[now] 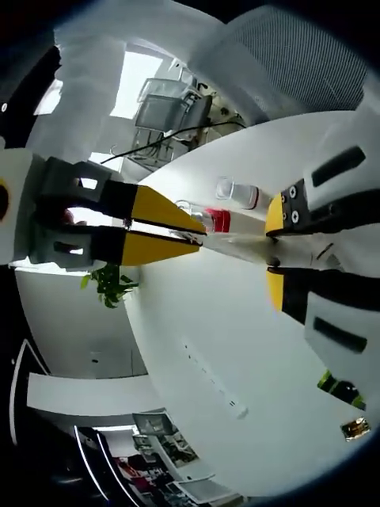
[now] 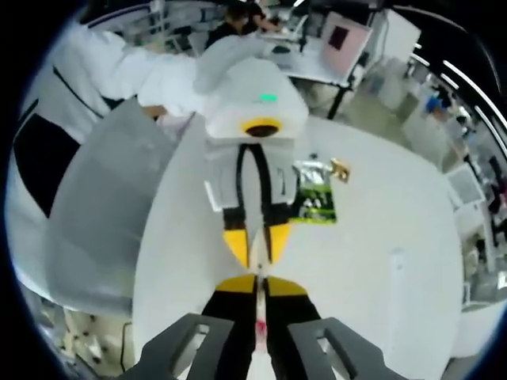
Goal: Arrange the skincare products in the storage area until every visible bottle or jar stands upright without overlapping.
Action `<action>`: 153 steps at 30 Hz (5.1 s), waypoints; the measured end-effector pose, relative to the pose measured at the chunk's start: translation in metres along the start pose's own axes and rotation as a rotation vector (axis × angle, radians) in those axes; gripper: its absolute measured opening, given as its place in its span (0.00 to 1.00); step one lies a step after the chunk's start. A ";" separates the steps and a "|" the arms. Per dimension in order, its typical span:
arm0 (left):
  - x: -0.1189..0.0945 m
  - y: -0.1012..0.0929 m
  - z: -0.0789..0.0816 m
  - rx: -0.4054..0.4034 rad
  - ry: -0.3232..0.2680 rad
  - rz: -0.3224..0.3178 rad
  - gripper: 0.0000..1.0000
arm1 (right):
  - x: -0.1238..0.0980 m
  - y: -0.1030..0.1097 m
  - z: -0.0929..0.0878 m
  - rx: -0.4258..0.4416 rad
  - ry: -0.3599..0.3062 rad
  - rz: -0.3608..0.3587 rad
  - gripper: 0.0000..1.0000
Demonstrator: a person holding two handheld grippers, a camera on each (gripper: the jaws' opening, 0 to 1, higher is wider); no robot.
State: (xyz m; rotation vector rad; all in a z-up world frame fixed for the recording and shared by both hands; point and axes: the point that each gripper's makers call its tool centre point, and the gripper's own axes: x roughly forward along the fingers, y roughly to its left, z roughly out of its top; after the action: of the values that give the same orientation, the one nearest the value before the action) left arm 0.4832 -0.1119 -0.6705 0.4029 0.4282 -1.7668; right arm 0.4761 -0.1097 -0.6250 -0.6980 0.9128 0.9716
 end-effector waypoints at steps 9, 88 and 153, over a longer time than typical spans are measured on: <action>0.000 -0.014 0.000 0.022 0.006 -0.031 0.11 | -0.001 0.007 -0.001 0.025 0.016 0.017 0.00; -0.110 -0.029 -0.010 -0.074 -0.074 0.335 0.08 | -0.046 0.054 -0.002 0.282 -0.339 -0.299 0.00; -0.199 -0.063 -0.052 -0.175 -0.110 0.492 0.99 | -0.037 0.129 -0.037 0.559 -0.519 -0.474 0.99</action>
State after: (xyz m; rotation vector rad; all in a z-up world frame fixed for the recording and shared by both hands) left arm 0.4690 0.0959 -0.6146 0.2573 0.3650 -1.2564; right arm 0.3376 -0.1015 -0.6216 -0.1474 0.4820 0.4024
